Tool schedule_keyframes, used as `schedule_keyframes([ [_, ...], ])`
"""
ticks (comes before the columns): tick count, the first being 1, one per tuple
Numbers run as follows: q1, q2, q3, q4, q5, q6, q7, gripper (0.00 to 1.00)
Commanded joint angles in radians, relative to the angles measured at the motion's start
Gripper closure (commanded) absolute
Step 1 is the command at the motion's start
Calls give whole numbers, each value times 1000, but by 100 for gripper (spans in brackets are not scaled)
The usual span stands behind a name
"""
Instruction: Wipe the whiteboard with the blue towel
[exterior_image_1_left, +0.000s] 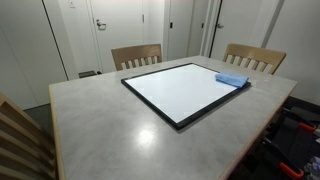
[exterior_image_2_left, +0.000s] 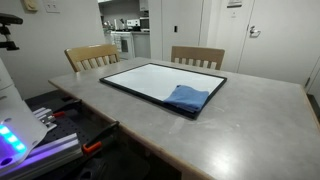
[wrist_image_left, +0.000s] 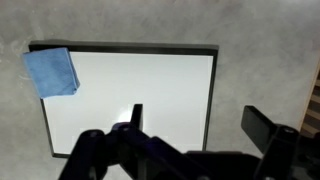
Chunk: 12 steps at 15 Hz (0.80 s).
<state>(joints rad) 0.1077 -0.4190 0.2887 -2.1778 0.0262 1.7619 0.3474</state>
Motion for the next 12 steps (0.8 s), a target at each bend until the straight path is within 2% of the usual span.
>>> schedule_keyframes([
  [1,14,3,-11,2,-5,-2,5,0],
  [8,15,5,-14,3,-6,-5,-9,0],
  [12,9,25,-70,5,-28,-14,-155,0],
])
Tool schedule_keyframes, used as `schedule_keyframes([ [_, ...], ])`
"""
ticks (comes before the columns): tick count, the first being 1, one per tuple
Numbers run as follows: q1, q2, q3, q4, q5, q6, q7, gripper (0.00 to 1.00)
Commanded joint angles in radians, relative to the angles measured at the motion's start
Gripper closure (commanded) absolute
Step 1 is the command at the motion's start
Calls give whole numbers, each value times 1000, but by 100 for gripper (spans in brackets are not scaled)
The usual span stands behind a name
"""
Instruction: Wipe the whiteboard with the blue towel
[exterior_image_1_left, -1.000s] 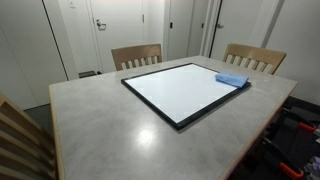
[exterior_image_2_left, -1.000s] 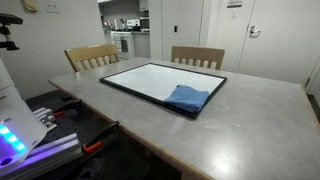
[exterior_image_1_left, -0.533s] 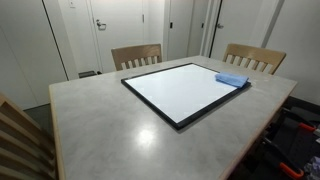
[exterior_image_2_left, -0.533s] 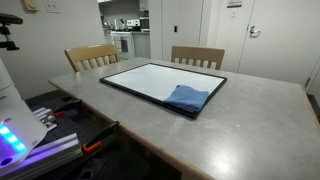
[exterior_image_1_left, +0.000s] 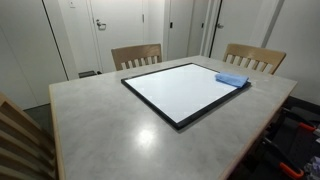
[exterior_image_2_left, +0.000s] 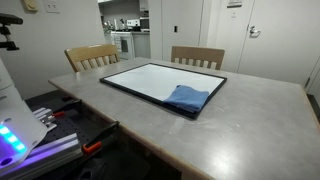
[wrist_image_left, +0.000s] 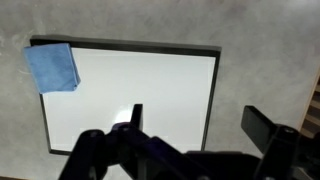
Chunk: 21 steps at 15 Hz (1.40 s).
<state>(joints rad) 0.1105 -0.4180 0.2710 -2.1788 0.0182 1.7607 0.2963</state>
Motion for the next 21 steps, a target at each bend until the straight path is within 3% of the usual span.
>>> schedule_keyframes([
  [1,4,30,-74,1,-27,-7,-160,0],
  [5,6,69,-192,-21,-14,103,-473,0],
  [8,-1,117,-252,-3,-5,134,-620,0],
  [16,-40,152,-292,-43,-53,131,-636,0],
  [21,-32,151,-281,-34,-44,121,-620,0],
])
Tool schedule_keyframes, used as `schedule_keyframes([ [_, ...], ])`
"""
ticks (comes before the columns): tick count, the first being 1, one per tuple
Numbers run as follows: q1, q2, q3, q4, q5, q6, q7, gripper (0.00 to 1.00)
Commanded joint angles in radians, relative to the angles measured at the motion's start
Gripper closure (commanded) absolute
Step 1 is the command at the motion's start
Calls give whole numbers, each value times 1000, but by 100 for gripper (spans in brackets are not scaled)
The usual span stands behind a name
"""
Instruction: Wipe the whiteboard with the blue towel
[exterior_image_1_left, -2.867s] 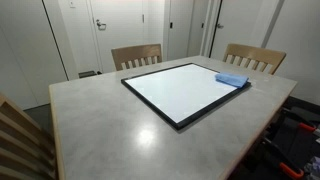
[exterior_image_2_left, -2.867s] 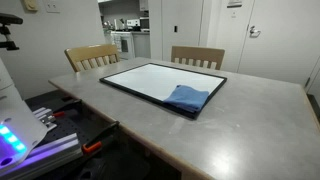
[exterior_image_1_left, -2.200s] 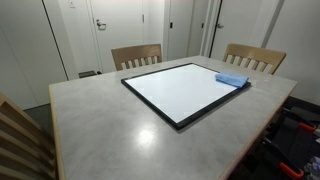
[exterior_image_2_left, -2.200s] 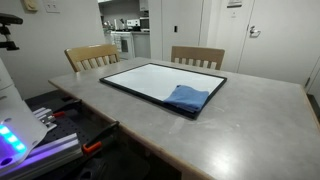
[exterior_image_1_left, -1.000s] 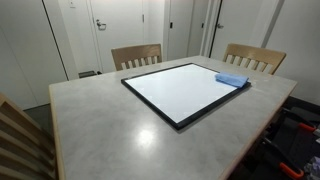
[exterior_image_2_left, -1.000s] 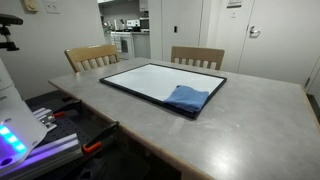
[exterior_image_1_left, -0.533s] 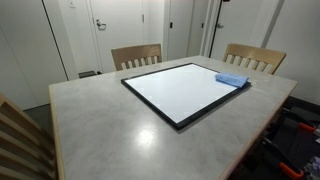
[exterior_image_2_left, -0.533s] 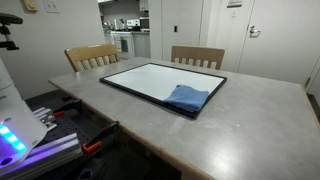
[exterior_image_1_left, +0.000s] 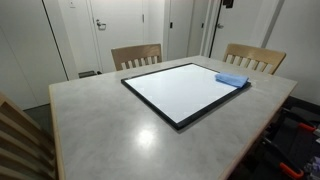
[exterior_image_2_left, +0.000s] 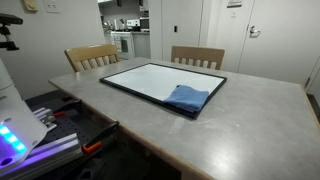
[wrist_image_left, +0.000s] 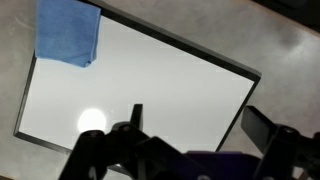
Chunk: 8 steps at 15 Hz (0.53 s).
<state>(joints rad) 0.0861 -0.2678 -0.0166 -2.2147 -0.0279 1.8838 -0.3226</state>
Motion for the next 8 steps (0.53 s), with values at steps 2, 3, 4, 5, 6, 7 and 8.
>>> schedule_keyframes([
  [2,-5,7,8,-3,-16,4,-29,0],
  [3,-5,2,1,-16,-30,27,-73,0],
  [4,-12,-5,-9,-30,-53,41,-116,0],
  [5,-20,-8,-23,-38,-64,50,-145,0],
  [6,-25,-12,-35,-47,-73,58,-171,0],
  [7,-35,-11,-54,-51,-78,68,-202,0],
  [8,-43,-9,-71,-56,-78,84,-224,0],
])
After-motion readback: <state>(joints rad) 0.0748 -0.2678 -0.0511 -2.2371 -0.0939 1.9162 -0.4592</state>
